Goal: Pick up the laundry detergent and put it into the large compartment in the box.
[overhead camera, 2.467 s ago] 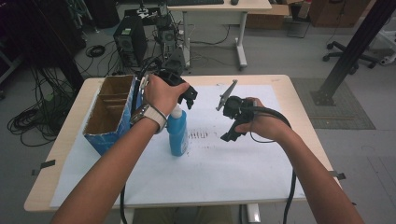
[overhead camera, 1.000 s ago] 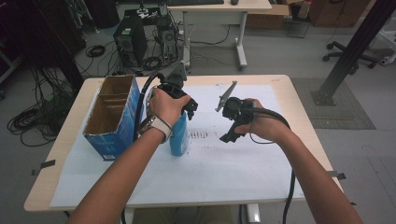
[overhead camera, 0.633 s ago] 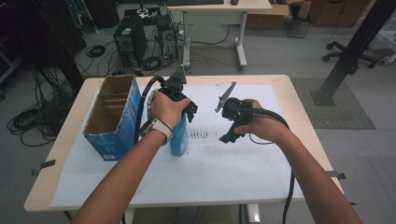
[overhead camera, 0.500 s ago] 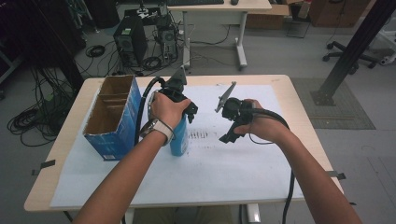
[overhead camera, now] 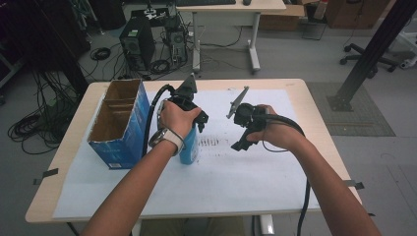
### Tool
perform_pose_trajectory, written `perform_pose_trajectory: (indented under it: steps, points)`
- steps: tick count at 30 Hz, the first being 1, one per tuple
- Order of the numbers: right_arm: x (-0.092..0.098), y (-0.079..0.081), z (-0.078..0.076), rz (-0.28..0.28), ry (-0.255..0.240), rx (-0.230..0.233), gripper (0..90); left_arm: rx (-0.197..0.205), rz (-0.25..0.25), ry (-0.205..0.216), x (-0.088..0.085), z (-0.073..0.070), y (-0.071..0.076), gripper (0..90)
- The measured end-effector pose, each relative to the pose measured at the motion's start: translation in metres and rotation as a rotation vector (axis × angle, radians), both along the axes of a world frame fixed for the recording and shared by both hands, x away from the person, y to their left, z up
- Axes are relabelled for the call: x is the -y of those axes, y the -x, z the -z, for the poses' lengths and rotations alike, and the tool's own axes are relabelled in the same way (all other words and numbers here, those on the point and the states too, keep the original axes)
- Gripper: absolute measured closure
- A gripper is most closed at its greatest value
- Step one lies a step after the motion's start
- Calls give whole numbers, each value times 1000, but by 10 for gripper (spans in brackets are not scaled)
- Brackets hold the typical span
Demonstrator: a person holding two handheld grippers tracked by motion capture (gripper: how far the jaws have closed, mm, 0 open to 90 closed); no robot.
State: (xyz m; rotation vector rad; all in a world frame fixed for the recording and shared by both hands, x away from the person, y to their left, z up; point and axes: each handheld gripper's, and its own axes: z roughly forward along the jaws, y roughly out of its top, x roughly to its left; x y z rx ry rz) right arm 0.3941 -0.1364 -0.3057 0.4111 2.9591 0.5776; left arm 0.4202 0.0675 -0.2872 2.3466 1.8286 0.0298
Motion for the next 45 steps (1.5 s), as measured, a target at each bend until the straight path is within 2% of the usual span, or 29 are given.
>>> perform_pose_trajectory:
  steps: [16,32,39,45]
  points:
    - [-2,-1,2,-5,2,-4,74,-16,4,1,-1,8,-2,143]
    - [1,-2,4,2,-1,-11,74,-9,-7,2,-2,8,-4,256]
    - [2,-2,4,4,-7,-9,74,-14,-5,12,0,7,-4,338]
    - [3,-3,3,4,-10,-9,74,-16,-2,7,1,6,-4,357]
